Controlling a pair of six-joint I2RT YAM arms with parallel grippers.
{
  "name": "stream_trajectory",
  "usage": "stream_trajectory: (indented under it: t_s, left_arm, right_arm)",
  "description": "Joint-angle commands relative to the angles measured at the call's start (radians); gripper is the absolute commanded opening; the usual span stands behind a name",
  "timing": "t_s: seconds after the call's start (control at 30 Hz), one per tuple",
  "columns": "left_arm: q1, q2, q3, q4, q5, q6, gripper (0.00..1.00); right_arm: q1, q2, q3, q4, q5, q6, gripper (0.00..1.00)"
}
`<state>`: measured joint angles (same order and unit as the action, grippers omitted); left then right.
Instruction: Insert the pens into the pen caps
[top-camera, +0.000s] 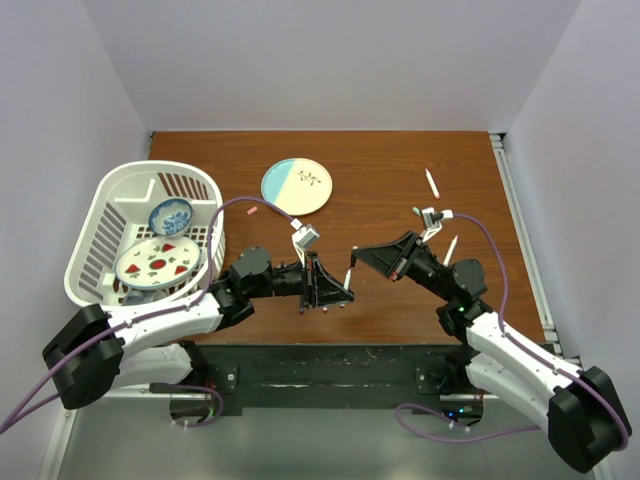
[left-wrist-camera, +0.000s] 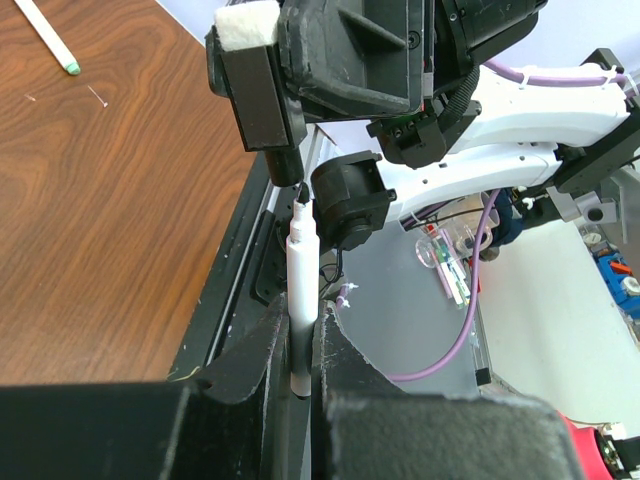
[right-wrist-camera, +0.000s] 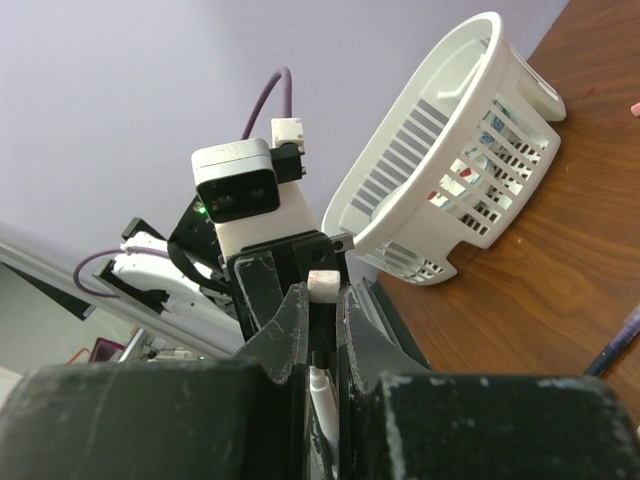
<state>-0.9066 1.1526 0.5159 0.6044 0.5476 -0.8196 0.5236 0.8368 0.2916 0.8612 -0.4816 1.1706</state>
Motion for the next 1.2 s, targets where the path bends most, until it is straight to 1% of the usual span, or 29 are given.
stream_trajectory:
  t_s: [0.0, 0.73, 0.97, 1.17]
  left_arm:
    - [-0.008, 0.001, 0.026, 0.055, 0.015, 0.008, 0.0]
    - [-0.009, 0.012, 0.016, 0.067, 0.009, -0.004, 0.0]
    - [-0.009, 0.012, -0.002, 0.089, 0.014, -0.016, 0.0]
    - [-0.011, -0.001, -0.019, 0.087, 0.0, -0.032, 0.0]
  right_arm:
    - [0.01, -0.001, 0.032, 0.052, 0.023, -0.006, 0.0]
    - [0.026, -0.01, 0.041, 0.035, 0.026, -0.02, 0.0]
    - [0.026, -0.002, 0.08, -0.017, 0.031, -0.057, 0.0]
    - [0.026, -0.01, 0.083, -0.028, 0.029, -0.065, 0.0]
